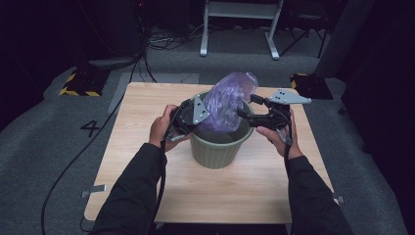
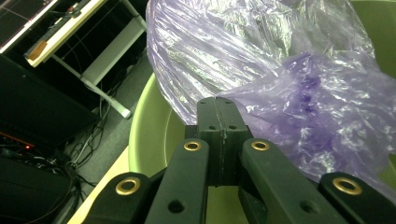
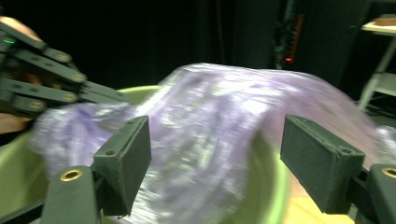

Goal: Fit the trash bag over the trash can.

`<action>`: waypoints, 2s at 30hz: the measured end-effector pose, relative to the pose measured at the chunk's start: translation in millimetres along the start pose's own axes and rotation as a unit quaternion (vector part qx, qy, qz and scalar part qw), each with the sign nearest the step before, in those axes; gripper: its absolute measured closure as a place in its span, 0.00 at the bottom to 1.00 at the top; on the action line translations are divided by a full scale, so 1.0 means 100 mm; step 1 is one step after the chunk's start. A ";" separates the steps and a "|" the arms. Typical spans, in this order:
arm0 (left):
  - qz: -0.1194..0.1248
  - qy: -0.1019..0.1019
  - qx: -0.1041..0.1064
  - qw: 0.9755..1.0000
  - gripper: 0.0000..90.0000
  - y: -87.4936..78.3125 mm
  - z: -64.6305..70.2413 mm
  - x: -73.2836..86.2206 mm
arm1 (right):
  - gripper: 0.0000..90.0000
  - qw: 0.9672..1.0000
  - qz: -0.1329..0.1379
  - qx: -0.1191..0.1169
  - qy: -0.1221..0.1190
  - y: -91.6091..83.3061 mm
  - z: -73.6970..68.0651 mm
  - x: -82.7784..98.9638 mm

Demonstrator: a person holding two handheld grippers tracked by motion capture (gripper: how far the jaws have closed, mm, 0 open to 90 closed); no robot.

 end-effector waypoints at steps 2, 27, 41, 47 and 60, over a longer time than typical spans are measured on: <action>0.000 0.001 0.000 1.000 1.00 0.00 0.00 0.00 | 0.28 1.000 -0.002 -0.008 -0.002 0.02 -0.04 0.00; 0.008 -0.009 0.001 1.000 1.00 -0.09 -0.05 0.06 | 1.00 0.996 -0.056 0.018 -0.069 0.35 -0.11 0.07; 0.051 -0.109 0.024 0.992 0.29 -0.22 -0.21 0.03 | 1.00 0.993 -0.040 0.006 -0.114 0.20 -0.27 0.05; 0.080 -0.117 0.076 0.987 0.25 -0.36 -0.12 -0.13 | 1.00 0.992 -0.035 0.011 -0.122 0.18 -0.30 0.08; 0.064 -0.096 0.117 0.986 0.29 -0.22 0.14 -0.18 | 1.00 0.991 -0.014 -0.014 -0.134 0.07 -0.43 0.10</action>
Point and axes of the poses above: each handheld gripper's, and its own axes: y roughly forward along the jaws, x roughly out of its underside, z roughly to its right, the point moved 6 cm from there along y, roughly forward along the jaws, and after that the axes turned 7 degrees about z, right-handed, at the moved point
